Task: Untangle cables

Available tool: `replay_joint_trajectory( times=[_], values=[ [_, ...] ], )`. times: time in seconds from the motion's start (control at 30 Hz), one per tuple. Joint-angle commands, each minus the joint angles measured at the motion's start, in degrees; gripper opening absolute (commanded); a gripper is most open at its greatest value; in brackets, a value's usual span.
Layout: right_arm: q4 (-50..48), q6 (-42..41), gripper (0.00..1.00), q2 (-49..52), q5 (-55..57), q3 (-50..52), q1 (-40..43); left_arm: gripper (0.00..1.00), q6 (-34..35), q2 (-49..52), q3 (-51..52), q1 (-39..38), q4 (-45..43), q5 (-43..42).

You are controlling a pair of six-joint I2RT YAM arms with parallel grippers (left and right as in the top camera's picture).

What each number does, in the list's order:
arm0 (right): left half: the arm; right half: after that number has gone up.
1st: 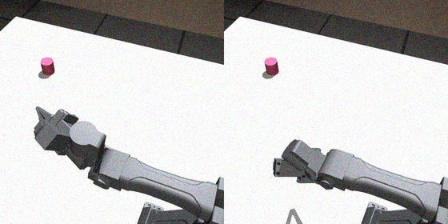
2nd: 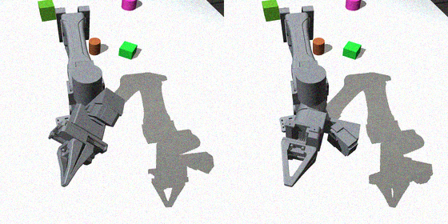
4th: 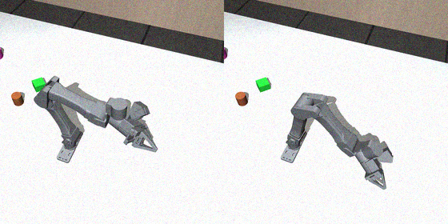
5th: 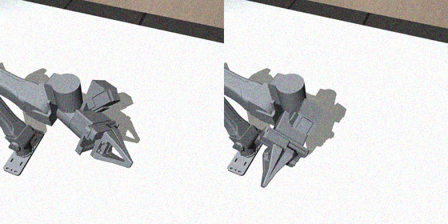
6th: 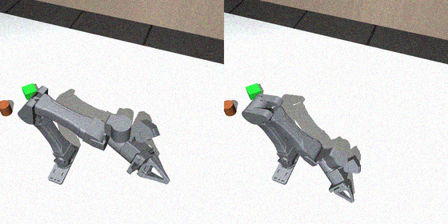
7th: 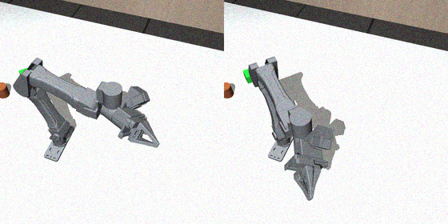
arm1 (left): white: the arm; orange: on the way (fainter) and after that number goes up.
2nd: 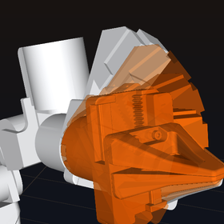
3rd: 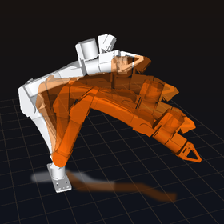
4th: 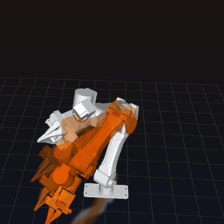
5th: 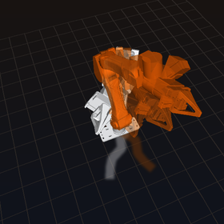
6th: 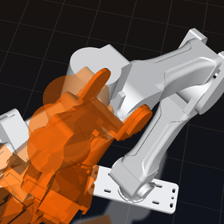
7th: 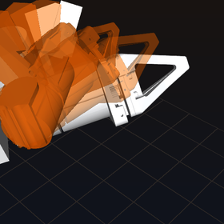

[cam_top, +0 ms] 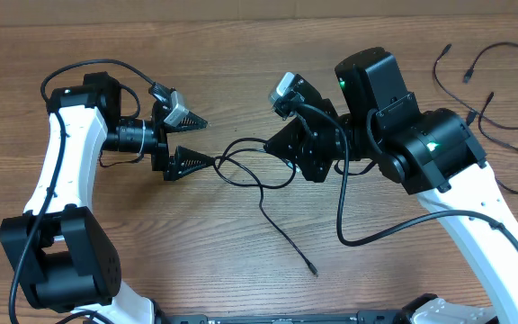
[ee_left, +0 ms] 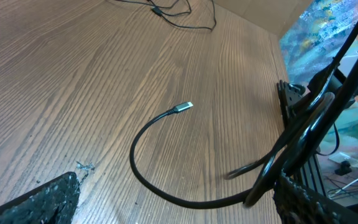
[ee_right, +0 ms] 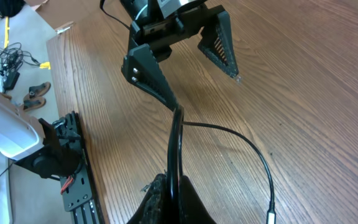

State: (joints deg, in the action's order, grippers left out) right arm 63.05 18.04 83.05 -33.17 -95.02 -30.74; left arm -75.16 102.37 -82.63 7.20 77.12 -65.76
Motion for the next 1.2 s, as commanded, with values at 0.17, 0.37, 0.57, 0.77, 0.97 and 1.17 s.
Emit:
replay_joint_trajectory(
  times=[0.17,0.37,0.57,0.77,0.97,1.17],
  values=[
    [-1.73,0.48,0.04,-0.72,-4.59,-0.68,0.17,1.0,-0.7,0.5,-0.02,-0.17,-0.04,-0.02],
    [-3.17,0.44,0.04,-0.72,-5.55,-0.68,-0.04,0.99,-0.68,0.5,-0.02,-1.66,-0.09,1.46],
    [-2.27,0.44,0.04,-0.72,-5.55,-0.68,-0.79,1.0,5.46,0.5,-0.02,-3.17,-5.4,2.43],
    [-1.01,0.37,0.04,-0.72,-5.57,-0.68,-2.08,1.0,26.45,0.5,-0.02,-3.17,-17.86,4.5],
    [-1.03,0.24,0.04,-0.72,-5.55,-0.68,-4.22,1.0,45.11,0.5,-0.02,-3.17,-26.32,9.86],
    [-1.16,-0.02,0.04,-0.72,-5.55,-0.68,-5.95,1.0,49.57,0.5,-0.02,-3.65,-27.56,10.58]
  ],
)
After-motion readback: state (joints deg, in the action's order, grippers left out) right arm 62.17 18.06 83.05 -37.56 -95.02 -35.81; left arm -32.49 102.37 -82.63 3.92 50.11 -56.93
